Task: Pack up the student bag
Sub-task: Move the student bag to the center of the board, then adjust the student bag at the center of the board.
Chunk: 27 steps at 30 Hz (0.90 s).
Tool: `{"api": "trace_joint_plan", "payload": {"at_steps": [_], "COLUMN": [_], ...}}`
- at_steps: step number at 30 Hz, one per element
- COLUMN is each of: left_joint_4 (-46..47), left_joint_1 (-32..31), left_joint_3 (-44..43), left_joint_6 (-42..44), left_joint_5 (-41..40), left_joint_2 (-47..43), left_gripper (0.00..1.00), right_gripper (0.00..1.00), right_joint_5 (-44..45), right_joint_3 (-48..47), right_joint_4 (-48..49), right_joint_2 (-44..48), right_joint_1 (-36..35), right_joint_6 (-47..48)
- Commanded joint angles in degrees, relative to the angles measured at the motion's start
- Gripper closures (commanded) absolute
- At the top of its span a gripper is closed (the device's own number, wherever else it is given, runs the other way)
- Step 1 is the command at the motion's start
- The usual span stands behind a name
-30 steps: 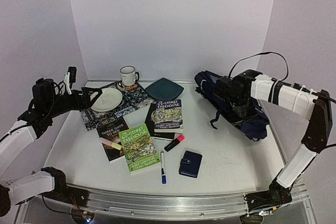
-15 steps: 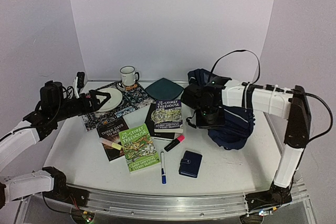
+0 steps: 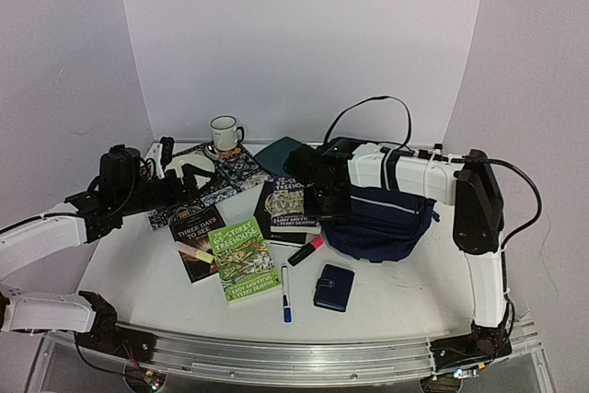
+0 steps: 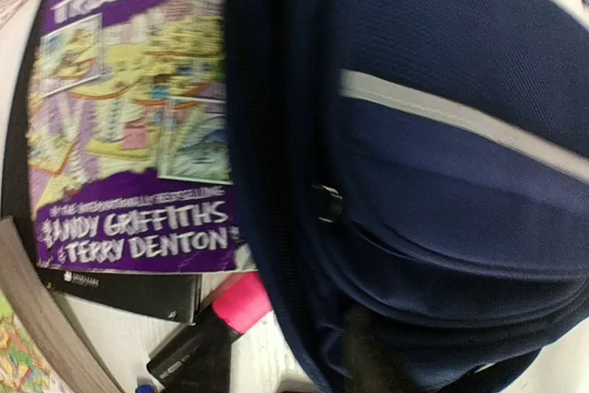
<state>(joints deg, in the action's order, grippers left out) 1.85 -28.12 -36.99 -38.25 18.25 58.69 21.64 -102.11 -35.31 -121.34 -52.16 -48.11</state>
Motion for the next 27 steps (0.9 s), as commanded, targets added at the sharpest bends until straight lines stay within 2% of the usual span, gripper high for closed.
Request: {"api": "trace_joint_plan", "payload": {"at_steps": [1,3,6,9,12,16,21,27], "left_joint_4": [4.69,4.88,5.38,6.39,6.76,6.92,7.28,7.3], "left_joint_1": [-2.22,-3.44,-5.74,-8.35,-10.85,-13.99,-18.04,-23.05], "left_joint_3": [-1.32,-1.57,-1.72,-0.79,-0.48,-1.55,-3.89,-8.12], "left_joint_6": [-2.85,-2.92,-3.26,-3.92,-4.0,-3.77,-4.65,-4.0], "left_joint_5": [-1.44,-2.41,-4.84,-7.72,-10.33,-12.71,-15.35,-16.76], "left_joint_2": [1.67,2.15,2.45,2.4,2.99,5.73,10.42,15.69], "left_gripper": [0.0,0.0,0.0,0.01,0.0,0.01,0.01,0.01], "right_gripper": [0.39,0.34,0.32,0.29,0.27,0.26,0.27,0.34], "right_joint_5": [-1.09,-1.72,-3.58,-4.74,-9.92,-16.43,-29.08,-38.3], "right_joint_3": [-0.11,3.23,9.32,18.14,27.51,34.55,38.03,37.97], "right_joint_4": [-1.06,-1.08,-0.59,4.05,11.24,17.47,25.05,30.86], "right_joint_2": [3.89,6.62,11.08,17.36,24.43,29.51,28.35,21.55], "right_joint_1": [0.16,1.54,5.1,9.38,15.93,26.43,38.82,45.98], "right_joint_6": [11.21,13.41,15.85,19.6,21.71,23.37,22.86,22.75]}}
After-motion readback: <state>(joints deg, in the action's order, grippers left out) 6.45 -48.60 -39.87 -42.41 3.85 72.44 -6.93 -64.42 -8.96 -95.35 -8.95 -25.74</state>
